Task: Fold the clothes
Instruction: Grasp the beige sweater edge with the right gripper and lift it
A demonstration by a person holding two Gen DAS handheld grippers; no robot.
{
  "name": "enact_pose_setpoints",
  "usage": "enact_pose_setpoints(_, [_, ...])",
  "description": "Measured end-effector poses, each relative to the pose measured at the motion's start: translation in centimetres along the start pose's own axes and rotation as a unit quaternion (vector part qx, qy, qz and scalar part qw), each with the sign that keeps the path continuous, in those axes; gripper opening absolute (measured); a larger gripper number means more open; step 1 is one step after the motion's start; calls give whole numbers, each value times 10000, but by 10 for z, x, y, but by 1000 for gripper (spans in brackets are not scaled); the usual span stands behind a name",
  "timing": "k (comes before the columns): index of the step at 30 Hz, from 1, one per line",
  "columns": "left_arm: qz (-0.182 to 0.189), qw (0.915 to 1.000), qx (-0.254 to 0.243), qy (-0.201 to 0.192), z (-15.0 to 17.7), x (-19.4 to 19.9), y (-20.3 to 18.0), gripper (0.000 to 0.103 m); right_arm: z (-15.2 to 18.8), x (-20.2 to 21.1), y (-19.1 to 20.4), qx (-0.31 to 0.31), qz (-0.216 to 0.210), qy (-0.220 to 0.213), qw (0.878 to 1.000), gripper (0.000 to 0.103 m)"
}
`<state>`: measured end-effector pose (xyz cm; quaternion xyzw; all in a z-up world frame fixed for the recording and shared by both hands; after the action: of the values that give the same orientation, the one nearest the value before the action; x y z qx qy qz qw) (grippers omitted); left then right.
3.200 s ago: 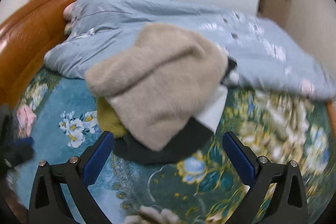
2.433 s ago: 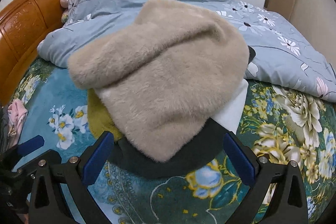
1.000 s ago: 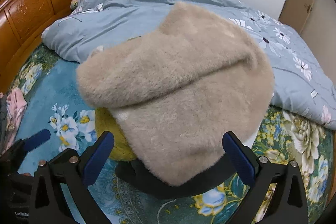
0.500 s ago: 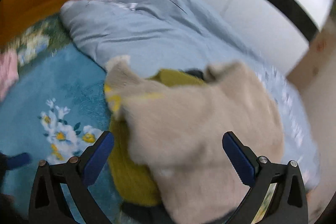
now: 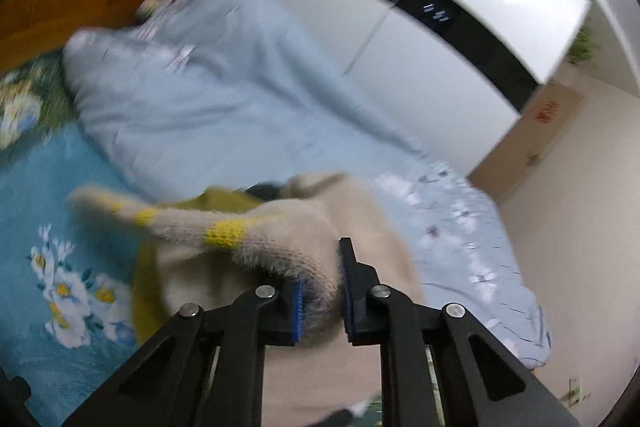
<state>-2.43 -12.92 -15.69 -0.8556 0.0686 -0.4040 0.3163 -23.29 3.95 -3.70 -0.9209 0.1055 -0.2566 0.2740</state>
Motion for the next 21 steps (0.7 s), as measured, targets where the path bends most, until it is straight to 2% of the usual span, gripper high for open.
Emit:
enact_pose_setpoints(4, [252, 9995, 159, 114, 13, 7, -11, 103, -6, 36, -74, -577, 8, -263, 9980, 14])
enact_pose_setpoints(7, [546, 9979, 317, -127, 17, 25, -18, 103, -11, 72, -113, -935, -76, -523, 9942, 13])
enact_pose_setpoints(9, [603, 9974, 298, -269, 15, 40, -20, 103, -15, 99, -130, -1155, -148, -724, 9906, 13])
enact_pose_setpoints(13, [716, 9956, 259, -553, 10, 70, -25, 103, -27, 156, -146, -1324, -615, -1210, 9819, 12])
enact_pose_setpoints(17, [828, 9928, 221, -837, 5, 100, -30, 103, -34, 225, -156, -1239, -1009, -1895, 9688, 12])
enact_pose_setpoints(21, [940, 9891, 182, -1120, 0, 131, -34, 103, -34, 265, -167, -1310, -1283, -2300, 9558, 12])
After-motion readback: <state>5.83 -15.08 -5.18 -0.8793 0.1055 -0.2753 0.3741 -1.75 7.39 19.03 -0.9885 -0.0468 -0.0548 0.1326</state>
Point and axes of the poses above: each gripper's, at about its wrist camera, not at the fingertips, and x roughly against the way its jaws point, y to its left, z to its underside, the point moved 6 cm from there along -x, roughly the way its jaws point, and after that the axes turned 12 degrees about z, right-handed, at the moved point
